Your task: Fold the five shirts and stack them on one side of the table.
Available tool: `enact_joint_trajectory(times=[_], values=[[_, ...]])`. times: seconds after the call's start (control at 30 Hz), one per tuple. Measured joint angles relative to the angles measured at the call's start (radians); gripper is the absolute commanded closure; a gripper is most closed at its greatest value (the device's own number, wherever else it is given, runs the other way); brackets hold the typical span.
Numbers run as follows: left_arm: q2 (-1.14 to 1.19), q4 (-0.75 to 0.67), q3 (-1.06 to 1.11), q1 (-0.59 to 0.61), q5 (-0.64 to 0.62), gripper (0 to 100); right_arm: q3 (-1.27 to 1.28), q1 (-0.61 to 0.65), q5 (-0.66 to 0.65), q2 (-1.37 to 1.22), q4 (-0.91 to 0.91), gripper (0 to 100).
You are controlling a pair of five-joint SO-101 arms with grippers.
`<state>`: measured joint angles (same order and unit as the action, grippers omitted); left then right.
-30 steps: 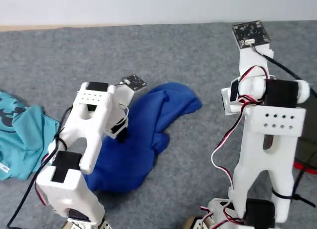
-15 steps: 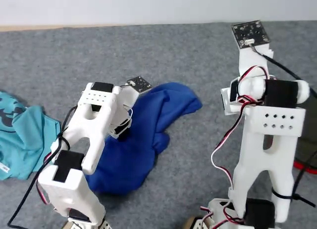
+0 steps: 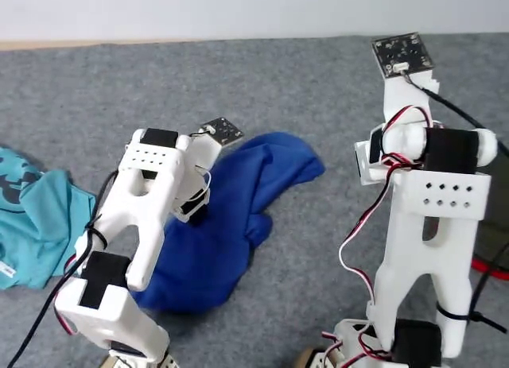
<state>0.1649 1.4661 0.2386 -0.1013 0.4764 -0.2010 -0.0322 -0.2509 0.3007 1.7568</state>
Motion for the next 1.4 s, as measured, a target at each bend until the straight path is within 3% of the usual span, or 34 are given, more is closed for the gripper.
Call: enact_joint_trajectory(times=[0.5, 0.7, 0.87, 1.4], values=[[0.000, 0.052, 0.000, 0.000, 0.000, 86, 0.000, 0.000, 0.000, 0.000, 0.000, 86.8], [0.000, 0.054, 0.000, -0.051, 0.000, 94, 0.000, 0.000, 0.000, 0.000, 0.000, 86.8], [0.000, 0.037, 0.000, -0.094, 0.000, 94, 0.000, 0.000, 0.000, 0.000, 0.000, 86.8], [0.164, -0.029, -0.008, -0.018, 0.005, 95, 0.000, 0.000, 0.000, 0.000, 0.000, 86.8]])
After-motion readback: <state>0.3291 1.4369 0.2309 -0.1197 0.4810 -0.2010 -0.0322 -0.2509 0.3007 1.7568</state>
